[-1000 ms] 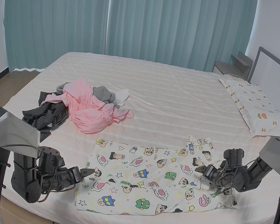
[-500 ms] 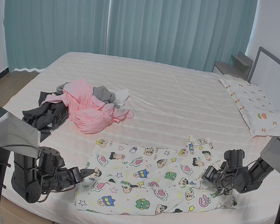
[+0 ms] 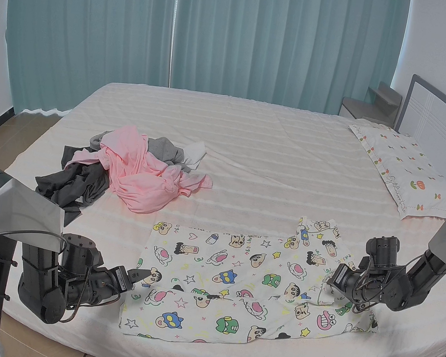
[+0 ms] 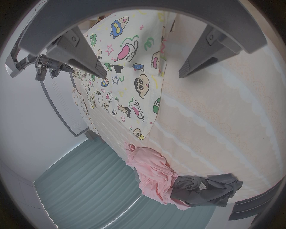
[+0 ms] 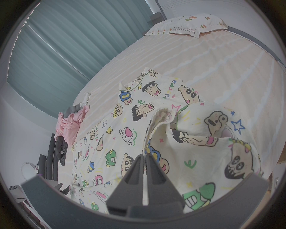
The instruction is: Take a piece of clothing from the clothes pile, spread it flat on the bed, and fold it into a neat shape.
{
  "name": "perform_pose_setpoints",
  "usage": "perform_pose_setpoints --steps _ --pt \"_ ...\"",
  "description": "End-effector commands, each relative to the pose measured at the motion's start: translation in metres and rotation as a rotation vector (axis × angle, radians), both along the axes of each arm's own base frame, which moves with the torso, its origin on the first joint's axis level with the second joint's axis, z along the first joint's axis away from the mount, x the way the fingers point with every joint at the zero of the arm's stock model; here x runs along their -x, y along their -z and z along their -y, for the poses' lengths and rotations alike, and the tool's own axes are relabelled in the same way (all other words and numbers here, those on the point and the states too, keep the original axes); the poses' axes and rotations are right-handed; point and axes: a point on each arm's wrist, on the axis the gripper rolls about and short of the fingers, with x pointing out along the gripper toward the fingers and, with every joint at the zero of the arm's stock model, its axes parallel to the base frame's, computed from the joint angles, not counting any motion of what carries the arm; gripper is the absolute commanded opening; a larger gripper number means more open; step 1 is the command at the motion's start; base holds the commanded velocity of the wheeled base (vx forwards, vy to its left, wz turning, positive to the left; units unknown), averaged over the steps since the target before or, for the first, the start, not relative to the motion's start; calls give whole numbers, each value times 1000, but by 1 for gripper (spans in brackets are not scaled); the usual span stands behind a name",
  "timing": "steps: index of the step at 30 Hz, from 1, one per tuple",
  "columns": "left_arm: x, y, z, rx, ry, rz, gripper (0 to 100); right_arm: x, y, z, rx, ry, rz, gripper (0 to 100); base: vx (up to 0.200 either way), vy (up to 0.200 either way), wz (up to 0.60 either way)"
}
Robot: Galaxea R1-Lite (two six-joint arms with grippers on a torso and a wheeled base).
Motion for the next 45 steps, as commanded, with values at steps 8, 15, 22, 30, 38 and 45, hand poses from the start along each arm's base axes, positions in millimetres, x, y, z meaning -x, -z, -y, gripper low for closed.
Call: perform_pose_setpoints --steps 8,15,22,30,38,45 --pt "0 0 0 0 1 -1 100 49 -32 -7 80 40 24 0 0 0 0" --pt "0 0 0 1 -1 -2 100 77 -39 -10 87 26 53 0 0 0 0" --pt "0 0 0 1 -1 -2 100 96 -35 -14 145 55 66 0 0 0 0" --pt "1 0 0 1 0 -3 100 121 -24 -17 152 18 64 0 0 0 0" --pt "0 0 0 1 -1 -2 100 132 -12 -19 129 49 20 0 0 0 0" --pt "0 0 0 0 -2 -1 100 149 0 -13 132 53 -4 100 0 0 0"
